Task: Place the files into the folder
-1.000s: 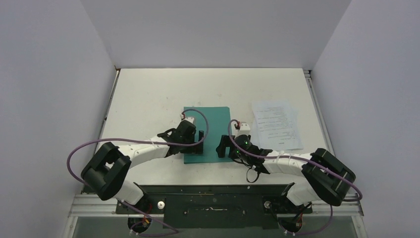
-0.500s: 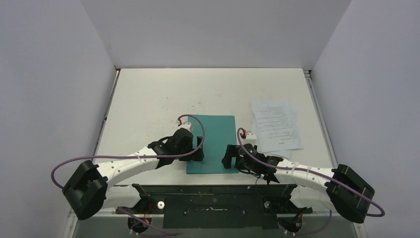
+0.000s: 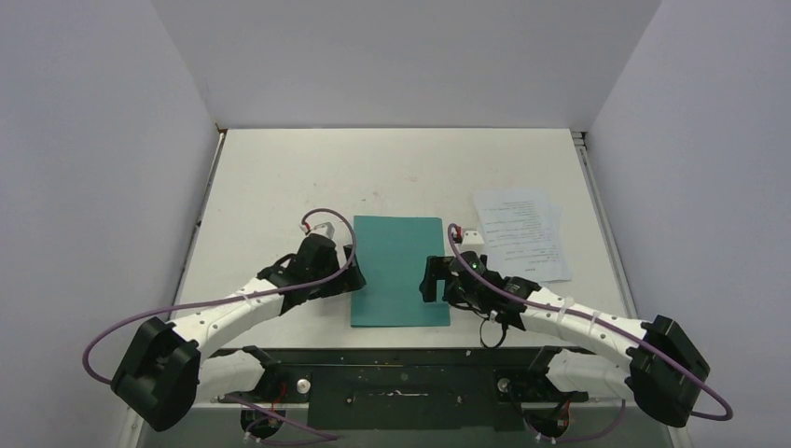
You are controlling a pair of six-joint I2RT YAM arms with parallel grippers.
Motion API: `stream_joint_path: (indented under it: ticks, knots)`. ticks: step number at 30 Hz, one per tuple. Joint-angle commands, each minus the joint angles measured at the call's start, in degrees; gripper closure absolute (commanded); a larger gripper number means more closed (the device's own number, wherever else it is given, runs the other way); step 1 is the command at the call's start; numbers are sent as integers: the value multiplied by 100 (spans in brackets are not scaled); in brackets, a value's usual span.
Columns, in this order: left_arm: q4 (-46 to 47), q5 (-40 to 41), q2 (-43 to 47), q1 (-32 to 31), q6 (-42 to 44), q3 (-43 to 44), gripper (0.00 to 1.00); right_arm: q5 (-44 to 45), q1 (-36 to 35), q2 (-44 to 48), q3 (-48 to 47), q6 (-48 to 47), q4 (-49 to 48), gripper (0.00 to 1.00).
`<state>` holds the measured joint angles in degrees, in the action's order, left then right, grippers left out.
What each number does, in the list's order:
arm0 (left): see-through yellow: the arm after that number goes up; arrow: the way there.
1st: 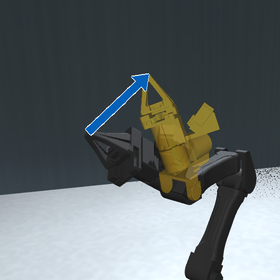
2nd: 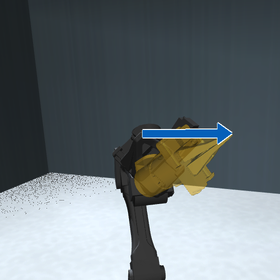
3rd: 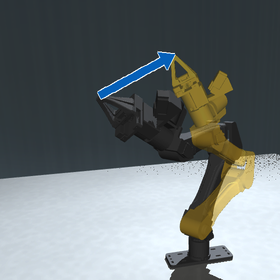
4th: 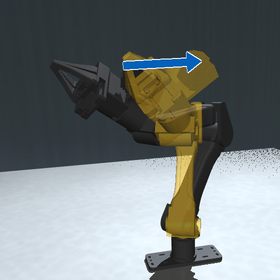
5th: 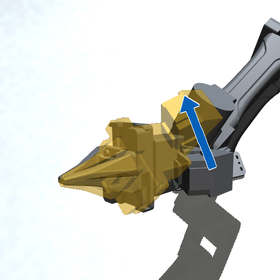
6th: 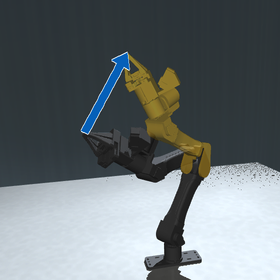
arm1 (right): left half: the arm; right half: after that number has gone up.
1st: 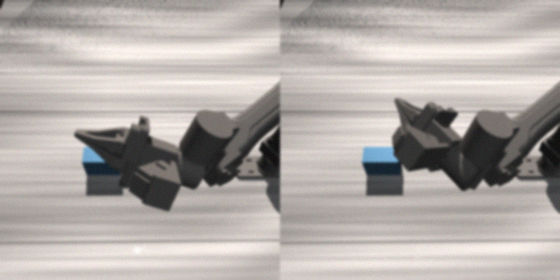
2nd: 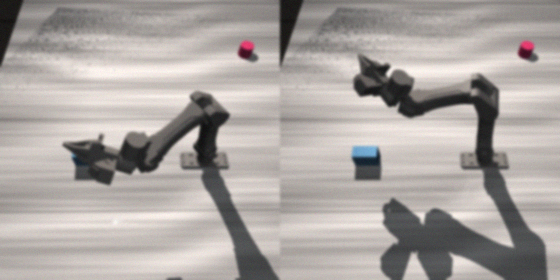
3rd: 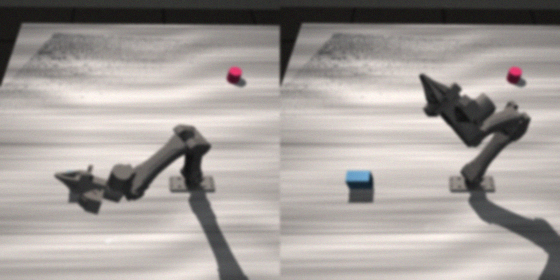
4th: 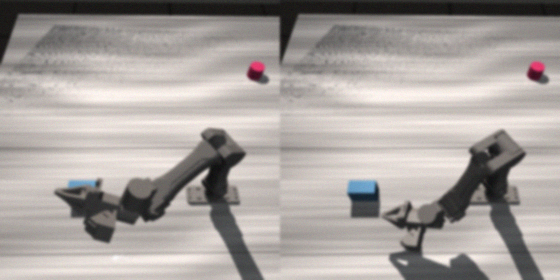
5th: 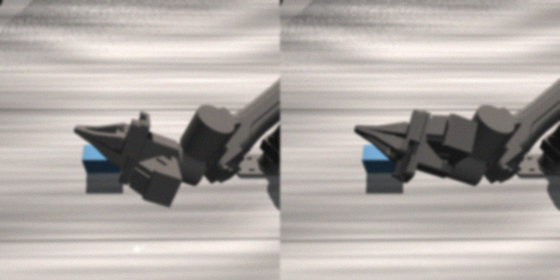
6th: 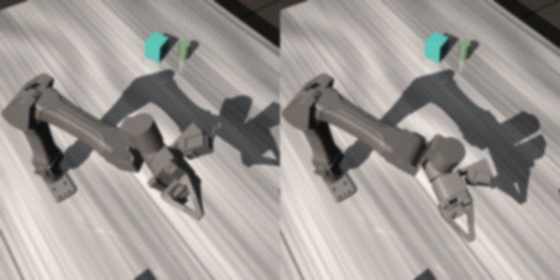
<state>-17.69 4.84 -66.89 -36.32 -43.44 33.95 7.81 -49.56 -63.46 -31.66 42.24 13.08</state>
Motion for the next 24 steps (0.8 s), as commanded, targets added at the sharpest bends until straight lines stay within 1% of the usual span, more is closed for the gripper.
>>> stream_joint_path:
  ticks: [1, 8, 15, 24]
  knots:
    - [581, -725, 156, 377, -145, -360, 10, -235, 206, 41, -230, -245, -56, 1]
    - [994, -1062, -36, 627, -204, -741, 21, -734, 608, -147, -187, -321, -338, 1]
    - [1224, -1178, -309, 830, -299, -943, 33, -944, 724, -252, -130, -315, -473, 1]
    - [1348, -1143, -449, 991, -381, -1128, 44, -1054, 833, -320, -47, -286, -612, 2]
